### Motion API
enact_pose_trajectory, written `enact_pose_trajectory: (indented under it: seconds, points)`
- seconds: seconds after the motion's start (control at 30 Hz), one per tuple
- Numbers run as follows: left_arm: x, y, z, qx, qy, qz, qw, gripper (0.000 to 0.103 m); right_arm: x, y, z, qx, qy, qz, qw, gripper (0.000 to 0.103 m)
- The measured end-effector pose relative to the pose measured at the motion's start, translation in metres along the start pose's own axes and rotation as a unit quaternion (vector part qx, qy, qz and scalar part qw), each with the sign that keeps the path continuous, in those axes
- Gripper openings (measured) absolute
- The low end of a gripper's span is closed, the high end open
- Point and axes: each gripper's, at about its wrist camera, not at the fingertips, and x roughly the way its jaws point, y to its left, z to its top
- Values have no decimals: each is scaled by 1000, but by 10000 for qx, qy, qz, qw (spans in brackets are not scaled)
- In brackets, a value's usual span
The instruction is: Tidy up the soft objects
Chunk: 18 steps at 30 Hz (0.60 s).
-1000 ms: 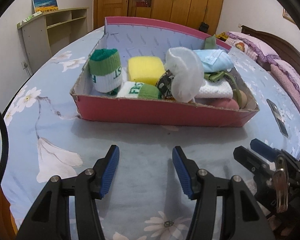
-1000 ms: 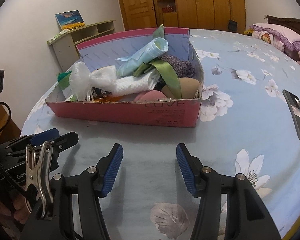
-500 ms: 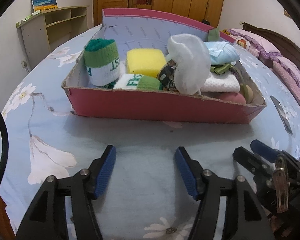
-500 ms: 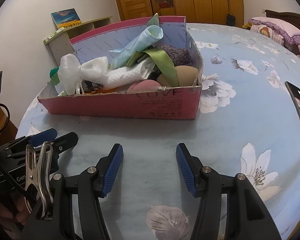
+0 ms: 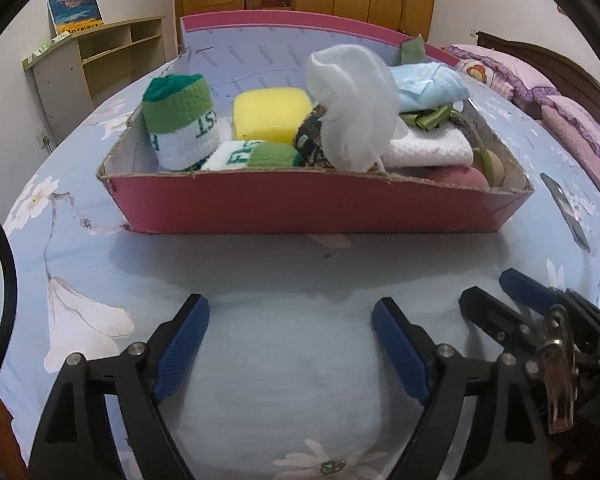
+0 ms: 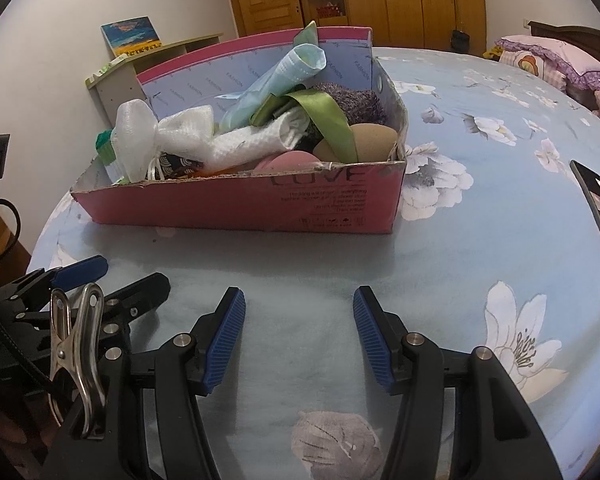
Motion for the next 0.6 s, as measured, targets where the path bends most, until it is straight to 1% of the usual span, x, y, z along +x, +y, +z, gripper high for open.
enact_pose_trajectory:
  seconds: [0.6]
  points:
    - [2,-4,-3,9,-58,56,10000,90,0,1,-1,-32,-49,-25,10000,59]
